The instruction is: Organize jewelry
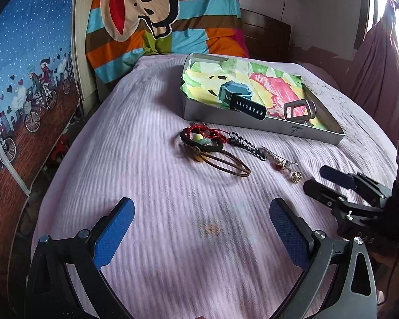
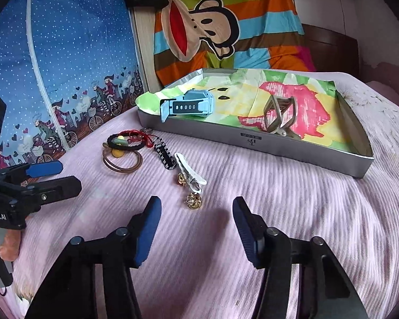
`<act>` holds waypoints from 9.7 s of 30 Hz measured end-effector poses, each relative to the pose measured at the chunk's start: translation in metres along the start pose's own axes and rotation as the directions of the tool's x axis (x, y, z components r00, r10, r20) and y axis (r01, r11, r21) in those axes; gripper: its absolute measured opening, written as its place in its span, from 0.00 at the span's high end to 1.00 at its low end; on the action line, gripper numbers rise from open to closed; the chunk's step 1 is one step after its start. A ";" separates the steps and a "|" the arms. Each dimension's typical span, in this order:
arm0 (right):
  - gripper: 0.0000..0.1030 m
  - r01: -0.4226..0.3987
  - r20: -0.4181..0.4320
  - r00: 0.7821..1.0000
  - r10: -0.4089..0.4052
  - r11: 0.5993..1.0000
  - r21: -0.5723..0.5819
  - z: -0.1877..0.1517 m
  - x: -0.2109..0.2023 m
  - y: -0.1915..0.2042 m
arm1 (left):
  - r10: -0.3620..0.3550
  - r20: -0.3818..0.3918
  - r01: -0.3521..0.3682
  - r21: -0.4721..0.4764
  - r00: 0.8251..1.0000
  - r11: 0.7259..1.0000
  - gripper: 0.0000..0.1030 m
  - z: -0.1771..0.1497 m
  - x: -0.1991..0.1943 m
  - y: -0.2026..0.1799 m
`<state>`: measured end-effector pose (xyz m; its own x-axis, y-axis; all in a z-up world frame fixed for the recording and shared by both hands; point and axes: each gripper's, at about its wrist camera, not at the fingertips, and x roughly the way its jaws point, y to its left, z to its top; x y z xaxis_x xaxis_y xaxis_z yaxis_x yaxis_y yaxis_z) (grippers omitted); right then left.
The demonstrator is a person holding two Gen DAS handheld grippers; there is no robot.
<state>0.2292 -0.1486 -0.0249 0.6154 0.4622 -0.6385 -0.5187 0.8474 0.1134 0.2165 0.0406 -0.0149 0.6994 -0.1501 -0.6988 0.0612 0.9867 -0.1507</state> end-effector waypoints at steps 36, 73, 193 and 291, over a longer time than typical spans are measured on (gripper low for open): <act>0.87 -0.106 -0.024 0.994 0.106 0.994 0.003 0.003 0.012 -0.003 | -0.053 0.022 0.053 -0.002 0.998 0.999 0.99 0.018 -0.001 -0.014; 0.87 -0.127 0.098 0.986 0.132 0.991 -0.050 0.016 -0.045 0.008 | -0.026 0.069 0.015 0.160 0.997 0.987 0.99 0.025 -0.078 -0.057; 0.29 0.044 0.080 0.996 -0.043 0.999 -0.013 -0.008 -0.036 0.005 | -0.022 0.144 0.028 -0.043 0.989 0.999 0.25 -0.020 -0.044 -0.002; 0.85 0.043 0.180 0.981 -0.065 0.992 0.121 0.057 0.042 -0.060 | -0.044 0.080 0.052 -0.095 0.996 0.994 0.95 0.115 0.100 -0.003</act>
<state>0.3202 -0.1648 -0.0149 0.7446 0.4459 -0.4967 -0.4163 0.8919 0.1766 0.3680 0.0302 -0.0037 0.7506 -0.1882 -0.6334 0.0295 0.9672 -0.2524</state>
